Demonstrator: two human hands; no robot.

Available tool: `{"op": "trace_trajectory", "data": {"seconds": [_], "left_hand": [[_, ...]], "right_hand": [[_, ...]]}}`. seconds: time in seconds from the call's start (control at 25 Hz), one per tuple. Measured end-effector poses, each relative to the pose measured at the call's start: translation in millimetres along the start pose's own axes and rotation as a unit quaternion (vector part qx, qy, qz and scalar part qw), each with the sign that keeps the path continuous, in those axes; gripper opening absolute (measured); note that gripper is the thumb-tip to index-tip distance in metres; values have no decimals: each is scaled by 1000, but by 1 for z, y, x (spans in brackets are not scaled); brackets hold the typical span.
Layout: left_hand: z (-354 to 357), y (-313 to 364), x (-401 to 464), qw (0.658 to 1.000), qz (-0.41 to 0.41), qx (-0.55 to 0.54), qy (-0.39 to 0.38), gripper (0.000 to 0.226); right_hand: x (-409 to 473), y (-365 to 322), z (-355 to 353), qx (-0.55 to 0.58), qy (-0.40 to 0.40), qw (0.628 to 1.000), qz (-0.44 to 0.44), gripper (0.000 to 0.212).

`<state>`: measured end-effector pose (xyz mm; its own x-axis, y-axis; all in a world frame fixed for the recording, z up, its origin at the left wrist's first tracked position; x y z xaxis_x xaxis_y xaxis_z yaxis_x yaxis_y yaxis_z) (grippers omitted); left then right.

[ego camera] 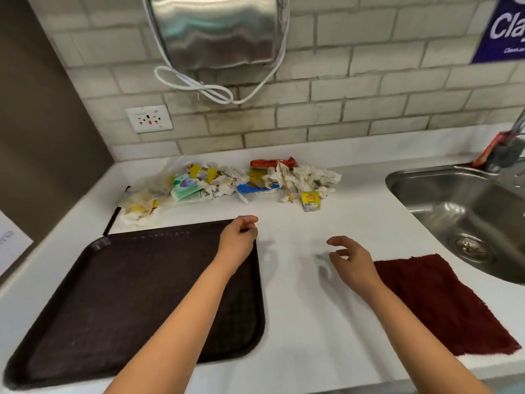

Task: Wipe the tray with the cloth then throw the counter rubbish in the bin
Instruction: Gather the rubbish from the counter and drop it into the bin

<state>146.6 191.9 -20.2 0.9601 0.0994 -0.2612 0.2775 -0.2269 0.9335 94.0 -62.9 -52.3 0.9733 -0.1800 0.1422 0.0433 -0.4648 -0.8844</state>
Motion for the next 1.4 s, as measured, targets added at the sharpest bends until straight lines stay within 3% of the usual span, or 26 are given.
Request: {"op": "trace_trajectory", "data": {"seconds": [0.2,0.32,0.44,0.56,0.72,0.84,1.04,1.24,1.32,1.4], "left_hand": [[-46,12,76,1000,12,9,13,23],[-71,23,124,992,38,103,55,27],[-79,41,158,955,116,258,89,33],[-61,49,187,900,184,389,64,44],[-40,37,225,857,157,490,25,61],[-37,22,245,835,104,540,20,66],[-37,18,246,829,115,546,33,38],[-36,24,228,826,151,541,35,27],[-37,24,218,850,141,507,20,30],[-40,22,214,880,118,460,8,37]], "right_hand": [[52,18,21,-10,46,996,77,31],[84,22,30,-25,70,992,98,34],[106,23,34,-35,104,987,121,39],[126,35,40,-21,134,978,157,59],[144,51,45,23,150,961,231,81],[149,59,48,-6,160,953,259,72],[147,58,46,-107,156,956,226,11],[142,58,46,-44,143,973,176,10],[138,57,46,-29,142,977,160,2],[135,55,46,-17,147,979,142,6]]}}
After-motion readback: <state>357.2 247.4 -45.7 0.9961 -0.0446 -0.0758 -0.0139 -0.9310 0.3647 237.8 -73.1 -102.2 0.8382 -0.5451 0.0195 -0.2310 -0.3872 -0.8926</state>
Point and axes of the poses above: each hand's wrist, its own x-axis towards the middle knuckle, its own z-axis out of the palm, y = z × x, the point moved 10 cm from there along x, towards the middle knuckle, and after that the axes turned 9 degrees about -z, right-handed, at the moved point
